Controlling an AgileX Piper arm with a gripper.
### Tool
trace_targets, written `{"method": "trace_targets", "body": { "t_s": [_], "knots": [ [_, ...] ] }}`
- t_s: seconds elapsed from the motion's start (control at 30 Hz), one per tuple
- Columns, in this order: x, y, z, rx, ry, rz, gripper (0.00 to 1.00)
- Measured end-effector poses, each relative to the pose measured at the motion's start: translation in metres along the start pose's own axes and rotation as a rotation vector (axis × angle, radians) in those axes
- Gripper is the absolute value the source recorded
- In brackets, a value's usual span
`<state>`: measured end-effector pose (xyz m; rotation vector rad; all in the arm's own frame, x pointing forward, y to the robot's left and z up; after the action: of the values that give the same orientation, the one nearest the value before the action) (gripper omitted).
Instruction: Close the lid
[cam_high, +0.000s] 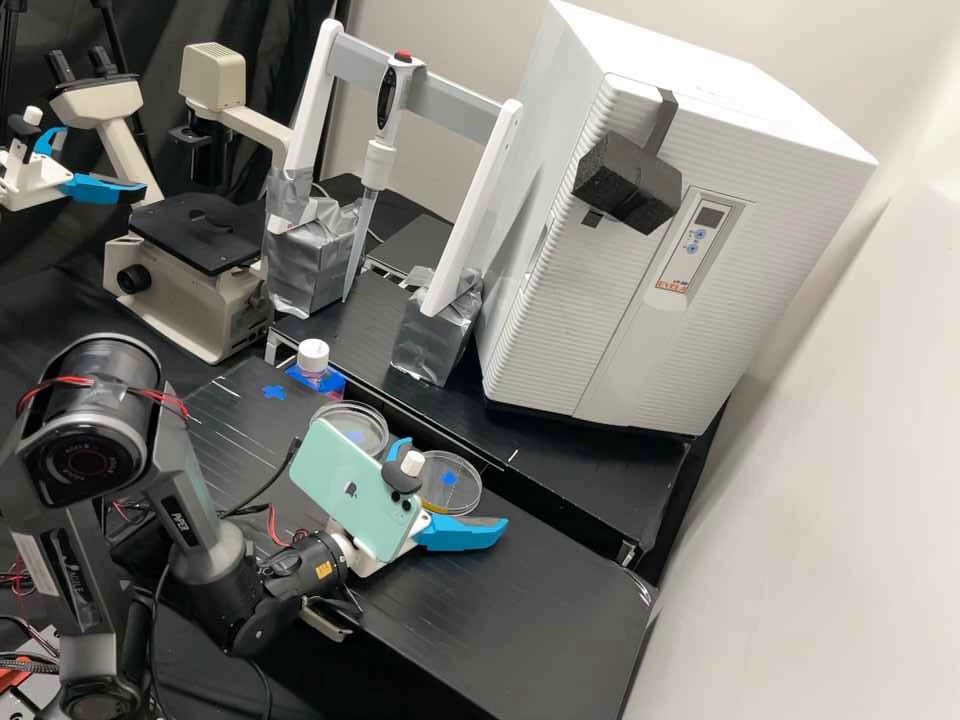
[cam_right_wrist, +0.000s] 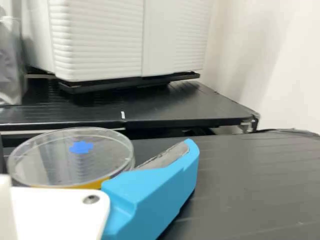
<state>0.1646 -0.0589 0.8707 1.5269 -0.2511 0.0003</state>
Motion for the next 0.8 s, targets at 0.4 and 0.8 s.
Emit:
{"method": "trace_targets", "body": {
  "t_s": [0.4, 0.8],
  "knots": [
    [-0.0002, 0.0000, 0.0006, 0.000, -0.005, -0.001, 0.00],
    [-0.0004, 0.0004, 0.0008, 0.005, -0.007, 0.001, 0.00]
  ]
}}
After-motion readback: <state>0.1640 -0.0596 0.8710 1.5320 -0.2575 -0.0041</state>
